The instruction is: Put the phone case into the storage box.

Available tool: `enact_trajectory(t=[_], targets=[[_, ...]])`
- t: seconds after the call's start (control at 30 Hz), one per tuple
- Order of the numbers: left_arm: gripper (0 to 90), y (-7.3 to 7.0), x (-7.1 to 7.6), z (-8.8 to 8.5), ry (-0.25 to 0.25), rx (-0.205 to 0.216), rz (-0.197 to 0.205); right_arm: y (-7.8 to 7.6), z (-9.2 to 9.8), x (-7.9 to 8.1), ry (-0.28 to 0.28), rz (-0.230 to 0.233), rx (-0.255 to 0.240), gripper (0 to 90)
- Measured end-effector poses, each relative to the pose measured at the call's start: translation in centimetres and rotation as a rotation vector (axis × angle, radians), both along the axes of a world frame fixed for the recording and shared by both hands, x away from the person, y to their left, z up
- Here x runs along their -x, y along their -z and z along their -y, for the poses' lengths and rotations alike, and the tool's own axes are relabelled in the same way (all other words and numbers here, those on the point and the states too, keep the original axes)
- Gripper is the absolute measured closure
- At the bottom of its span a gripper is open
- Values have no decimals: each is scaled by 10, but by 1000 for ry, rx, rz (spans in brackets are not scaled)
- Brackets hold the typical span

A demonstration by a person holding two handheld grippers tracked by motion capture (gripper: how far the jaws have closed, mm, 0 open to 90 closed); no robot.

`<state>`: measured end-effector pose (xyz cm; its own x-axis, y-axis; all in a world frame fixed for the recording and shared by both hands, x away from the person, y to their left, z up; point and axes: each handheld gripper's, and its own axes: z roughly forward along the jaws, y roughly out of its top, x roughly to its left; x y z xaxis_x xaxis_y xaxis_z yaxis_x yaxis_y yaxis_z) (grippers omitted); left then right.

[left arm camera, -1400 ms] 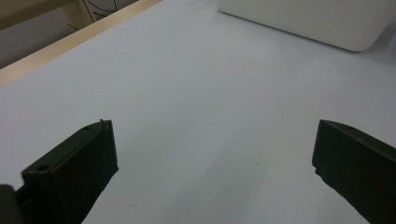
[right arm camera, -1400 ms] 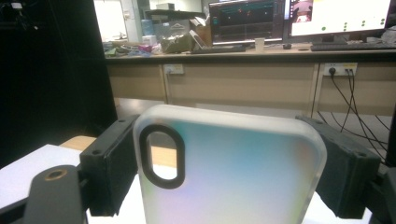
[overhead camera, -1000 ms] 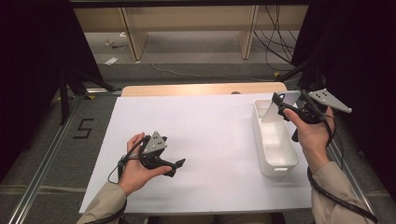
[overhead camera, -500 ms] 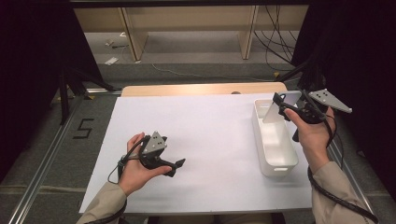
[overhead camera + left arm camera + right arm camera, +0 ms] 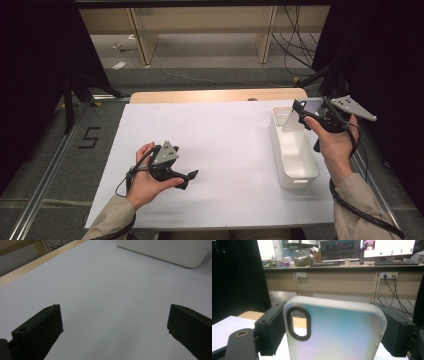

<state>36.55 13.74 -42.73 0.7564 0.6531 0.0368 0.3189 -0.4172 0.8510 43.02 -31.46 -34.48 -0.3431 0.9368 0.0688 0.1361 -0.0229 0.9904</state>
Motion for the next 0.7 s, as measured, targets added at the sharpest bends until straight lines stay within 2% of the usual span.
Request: enact_trajectory(t=[0.7], targets=[[0,0,0,0,0,0,1,3,1,-1,7,-10,7,191]])
